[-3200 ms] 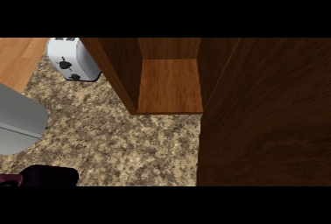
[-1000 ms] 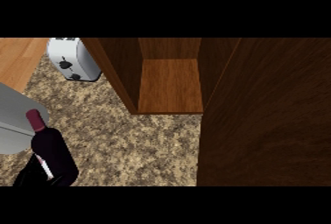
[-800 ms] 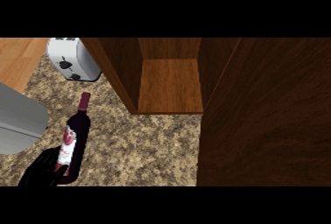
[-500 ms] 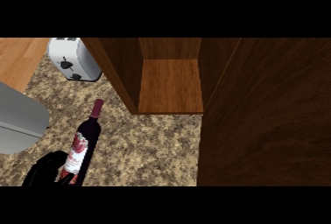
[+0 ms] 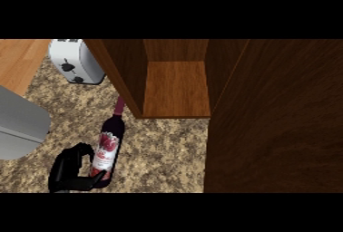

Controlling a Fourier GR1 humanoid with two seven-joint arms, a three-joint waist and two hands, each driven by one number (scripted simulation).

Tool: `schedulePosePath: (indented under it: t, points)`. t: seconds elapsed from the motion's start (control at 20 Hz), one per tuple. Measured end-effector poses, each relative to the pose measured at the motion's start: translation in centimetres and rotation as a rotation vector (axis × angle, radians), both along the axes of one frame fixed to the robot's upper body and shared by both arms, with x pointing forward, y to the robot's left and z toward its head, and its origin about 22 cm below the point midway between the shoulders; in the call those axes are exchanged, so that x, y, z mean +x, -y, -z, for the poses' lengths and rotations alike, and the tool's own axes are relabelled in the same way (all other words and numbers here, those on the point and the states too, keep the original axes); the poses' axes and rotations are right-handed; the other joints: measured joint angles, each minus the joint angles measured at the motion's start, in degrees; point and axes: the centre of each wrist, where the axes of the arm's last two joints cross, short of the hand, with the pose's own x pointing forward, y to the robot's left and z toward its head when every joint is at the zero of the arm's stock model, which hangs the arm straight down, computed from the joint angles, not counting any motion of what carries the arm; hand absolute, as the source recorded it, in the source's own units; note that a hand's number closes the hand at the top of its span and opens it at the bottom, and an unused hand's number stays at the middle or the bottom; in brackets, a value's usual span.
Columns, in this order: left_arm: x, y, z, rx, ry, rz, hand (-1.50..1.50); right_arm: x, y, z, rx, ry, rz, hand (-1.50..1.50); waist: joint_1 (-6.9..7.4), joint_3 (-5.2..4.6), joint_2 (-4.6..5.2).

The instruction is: Pick up the wine, place it into the cabinet and close the cabinet

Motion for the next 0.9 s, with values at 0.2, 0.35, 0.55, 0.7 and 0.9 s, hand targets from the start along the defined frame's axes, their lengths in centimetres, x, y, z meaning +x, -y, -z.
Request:
schedulePosePath:
  t: [0.2, 0.35, 0.55, 0.7, 0.9]
  points:
    - [1.3, 1.4, -1.0, 0.106, 0.061, 0.015, 1.50, 0.1, -0.2, -0.1, 0.005, -0.001, -0.004, -1.50, 0.24, 0.08, -0.04]
    - [2.3, 2.7, -2.0, 0.180, 0.075, 0.022, 1.50, -0.1, -0.1, 0.0, -0.001, -0.010, 0.001, -1.50, 0.30, 0.13, -0.10]
    - [3.6, 4.3, -3.4, 0.223, 0.054, 0.023, 1.50, 0.0, 0.3, -0.2, -0.017, -0.006, 0.008, -1.50, 0.44, 0.13, -0.05]
    - [4.0, 5.3, -4.5, 0.260, 0.030, 0.006, 1.50, -0.2, 0.6, 0.1, -0.022, -0.002, 0.014, -1.50, 0.54, 0.15, -0.04]
    - [5.1, 6.4, -5.8, 0.294, -0.005, -0.013, 1.50, -0.2, 0.4, 0.2, -0.011, -0.005, 0.006, -1.50, 0.53, 0.18, -0.01]
